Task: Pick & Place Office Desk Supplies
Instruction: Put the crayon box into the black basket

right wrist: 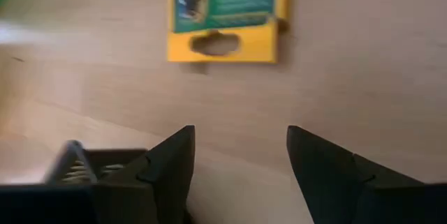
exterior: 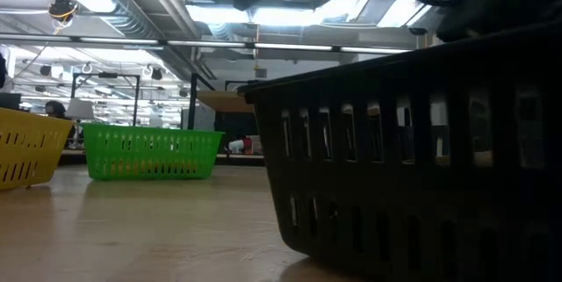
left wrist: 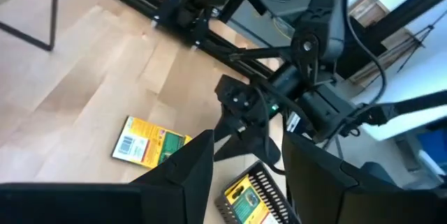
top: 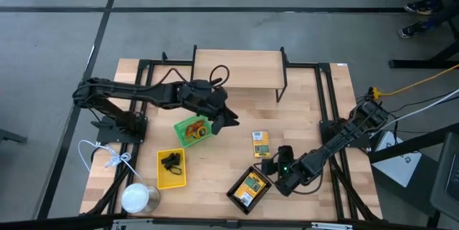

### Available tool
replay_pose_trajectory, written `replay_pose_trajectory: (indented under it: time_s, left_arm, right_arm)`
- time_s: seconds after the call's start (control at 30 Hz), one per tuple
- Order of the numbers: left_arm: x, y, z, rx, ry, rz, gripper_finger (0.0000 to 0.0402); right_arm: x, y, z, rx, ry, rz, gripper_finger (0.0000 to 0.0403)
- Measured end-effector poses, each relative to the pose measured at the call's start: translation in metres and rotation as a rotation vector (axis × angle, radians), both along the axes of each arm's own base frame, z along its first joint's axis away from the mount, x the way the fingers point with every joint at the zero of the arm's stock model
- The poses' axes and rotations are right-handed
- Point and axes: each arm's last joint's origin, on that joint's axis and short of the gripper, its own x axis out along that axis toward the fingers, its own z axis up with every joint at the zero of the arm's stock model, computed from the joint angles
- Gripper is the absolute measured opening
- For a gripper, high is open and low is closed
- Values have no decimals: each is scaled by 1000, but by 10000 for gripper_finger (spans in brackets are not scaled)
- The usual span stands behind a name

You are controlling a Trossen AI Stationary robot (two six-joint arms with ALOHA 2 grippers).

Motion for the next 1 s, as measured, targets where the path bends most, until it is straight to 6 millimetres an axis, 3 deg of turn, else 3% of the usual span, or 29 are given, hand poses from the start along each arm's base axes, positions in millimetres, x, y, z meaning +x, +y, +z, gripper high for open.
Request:
replay_pose_trajectory:
  time_s: [0.27, 0.67, 0.83, 1.0]
  left_arm:
    - [1, 5, 3, -5, -28, 42, 165]
    - [2, 6, 4, -54, -31, 24, 164]
    - [1, 7, 3, -59, -14, 30, 164]
    - [1, 7, 2, -58, -1, 32, 164]
  right_arm:
    - [2, -15, -2, -67, 48, -46, 229]
    - [8, -32, -16, -49, -82, -121, 222]
    - [9, -33, -17, -39, -82, -125, 171]
    - [9, -33, -17, -41, -81, -119, 71]
